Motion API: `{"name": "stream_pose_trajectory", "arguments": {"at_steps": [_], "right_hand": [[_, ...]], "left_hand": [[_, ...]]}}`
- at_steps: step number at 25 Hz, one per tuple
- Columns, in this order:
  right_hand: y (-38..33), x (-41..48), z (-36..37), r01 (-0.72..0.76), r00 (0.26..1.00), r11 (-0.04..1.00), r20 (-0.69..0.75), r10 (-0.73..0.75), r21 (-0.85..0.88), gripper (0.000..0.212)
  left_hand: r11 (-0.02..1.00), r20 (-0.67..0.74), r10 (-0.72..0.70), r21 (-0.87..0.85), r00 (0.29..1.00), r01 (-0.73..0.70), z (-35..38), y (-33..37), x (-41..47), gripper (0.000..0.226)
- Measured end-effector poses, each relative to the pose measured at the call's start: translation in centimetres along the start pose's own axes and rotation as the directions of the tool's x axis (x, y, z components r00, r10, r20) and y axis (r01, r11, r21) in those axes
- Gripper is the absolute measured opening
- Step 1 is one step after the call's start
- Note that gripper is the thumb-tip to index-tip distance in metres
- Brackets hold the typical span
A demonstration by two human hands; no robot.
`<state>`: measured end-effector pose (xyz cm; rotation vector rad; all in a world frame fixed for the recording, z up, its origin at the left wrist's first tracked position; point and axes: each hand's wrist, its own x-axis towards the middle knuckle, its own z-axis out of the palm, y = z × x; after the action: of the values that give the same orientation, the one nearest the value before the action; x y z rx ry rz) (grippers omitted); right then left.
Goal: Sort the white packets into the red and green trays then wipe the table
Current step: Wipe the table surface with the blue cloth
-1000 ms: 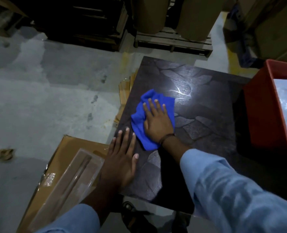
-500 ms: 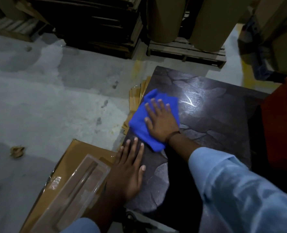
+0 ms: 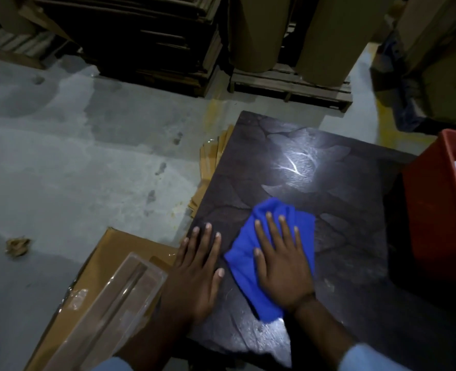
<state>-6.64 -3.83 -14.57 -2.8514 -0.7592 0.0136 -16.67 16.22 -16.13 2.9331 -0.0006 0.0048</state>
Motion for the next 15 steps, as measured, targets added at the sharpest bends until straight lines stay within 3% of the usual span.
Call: {"name": "stream_pose_trajectory", "arguments": {"at_steps": [4,9,11,13,15], "right_hand": [[2.2,0.0,0.2,-0.044,0.999,0.997,0.02,0.046,-0.067,0.058],[10.3,16.4,1.1,-0.342,0.939,0.936,-0.055,0.339,-0.076,0.063],[10.0,22.2,1.2,-0.405,0.914,0.914,-0.035,0.404,-0.028,0.064],[7.0,23.1,1.9,-0.323,0.946,0.946,-0.012,0.323,-0.035,0.064],[4.3,17.7,1.8,-0.175,0.984,0.981,-0.023,0.174,-0.079,0.062]], "left_hand": [[1.0,0.012,0.017,-0.002,1.0,-0.017,0.4,-0.4,9.0,0.069],[0.999,-0.02,-0.021,0.033,1.0,0.021,1.5,-0.3,13.8,0.072],[1.0,-0.031,-0.01,0.025,0.999,0.01,1.8,-0.6,13.5,0.073],[0.999,-0.024,-0.011,0.035,1.0,0.012,1.6,-0.7,13.7,0.073],[0.999,-0.017,-0.015,0.031,1.0,0.016,1.1,-0.4,14.0,0.073]]}}
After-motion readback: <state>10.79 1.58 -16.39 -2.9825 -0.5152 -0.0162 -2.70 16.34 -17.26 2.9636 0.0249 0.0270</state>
